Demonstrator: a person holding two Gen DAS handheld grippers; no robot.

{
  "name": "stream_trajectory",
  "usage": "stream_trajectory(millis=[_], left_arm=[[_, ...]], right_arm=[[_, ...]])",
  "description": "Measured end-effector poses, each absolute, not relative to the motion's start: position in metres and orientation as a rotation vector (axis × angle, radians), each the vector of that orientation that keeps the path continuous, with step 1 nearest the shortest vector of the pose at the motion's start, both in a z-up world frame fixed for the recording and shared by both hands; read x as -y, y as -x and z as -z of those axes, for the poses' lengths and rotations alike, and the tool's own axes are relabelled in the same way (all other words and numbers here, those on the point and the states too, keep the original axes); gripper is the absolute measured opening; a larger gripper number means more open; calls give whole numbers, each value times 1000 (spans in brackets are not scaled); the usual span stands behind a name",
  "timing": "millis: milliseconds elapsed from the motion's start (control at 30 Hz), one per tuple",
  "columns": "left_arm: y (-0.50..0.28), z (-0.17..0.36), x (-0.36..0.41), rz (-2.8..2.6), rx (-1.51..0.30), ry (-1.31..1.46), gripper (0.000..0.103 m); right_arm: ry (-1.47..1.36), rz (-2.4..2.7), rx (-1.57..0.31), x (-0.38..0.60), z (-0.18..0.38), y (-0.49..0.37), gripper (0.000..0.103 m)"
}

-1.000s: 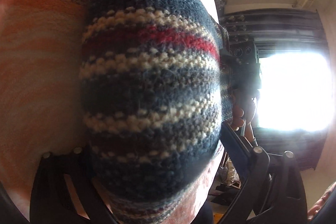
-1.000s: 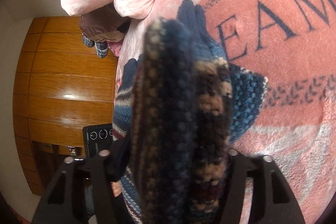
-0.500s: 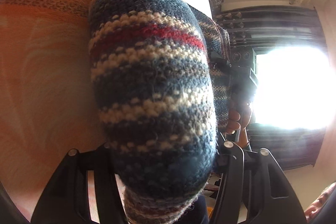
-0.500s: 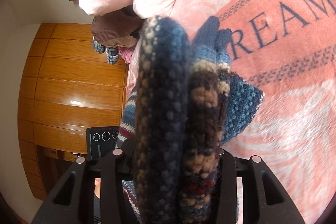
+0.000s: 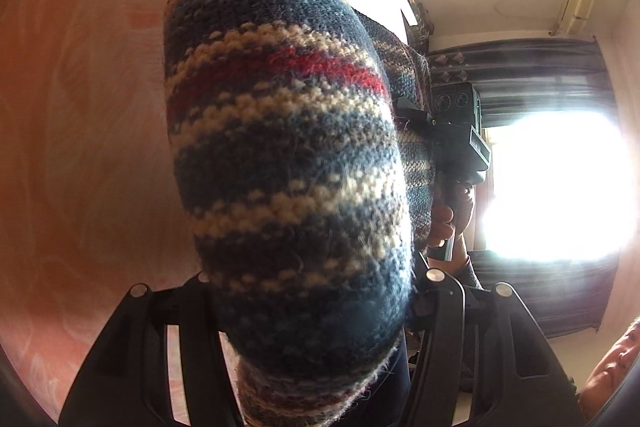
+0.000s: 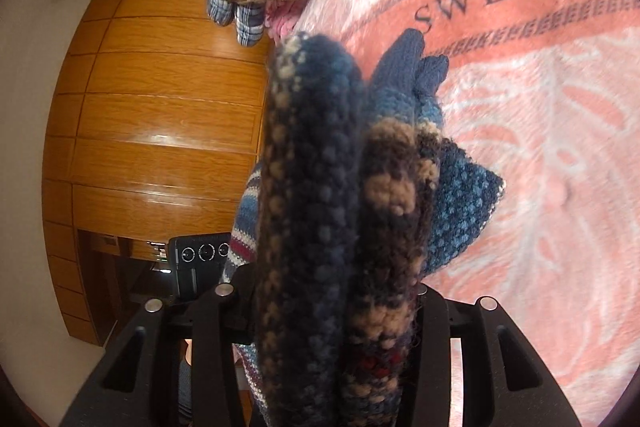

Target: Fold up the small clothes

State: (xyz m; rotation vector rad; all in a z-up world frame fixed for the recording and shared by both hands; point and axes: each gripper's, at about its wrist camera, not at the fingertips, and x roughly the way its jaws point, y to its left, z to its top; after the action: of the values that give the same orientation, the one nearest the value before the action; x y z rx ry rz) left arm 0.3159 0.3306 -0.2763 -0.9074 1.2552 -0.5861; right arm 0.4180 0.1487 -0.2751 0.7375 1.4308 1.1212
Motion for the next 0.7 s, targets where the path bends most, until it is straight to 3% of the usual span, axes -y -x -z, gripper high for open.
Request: stream_trajectory(millis=[267,333,367,467,533,633,700], left_arm=[[-290,335,-355,584,-1251,1014,58],[-287,350,-355,576,-1266,1021,68],[-286,353,-356,567,-1265,1026,69],[-279,333,-359,475,-1291,949,87],[-266,302,-368,328,-1244,798,91],[-236,248,-370,290,-1048,660,91],[-224,226,-361,448,-924,755,91]], right_arm=[[-686,-1083,-1547,-185,331,-389,45],[-689,-1054,-1555,-180,341,-387,59],[-705,-1047,-1553,-174,342,-388,63],[-626,-940,-1462,-143,318,-382,82],[-583,-887,-1354,-122,292,-377,81],[-517,-925,-1262,-114,260,-370,62],[-440,-930,-1258,-130,253,-367,56]])
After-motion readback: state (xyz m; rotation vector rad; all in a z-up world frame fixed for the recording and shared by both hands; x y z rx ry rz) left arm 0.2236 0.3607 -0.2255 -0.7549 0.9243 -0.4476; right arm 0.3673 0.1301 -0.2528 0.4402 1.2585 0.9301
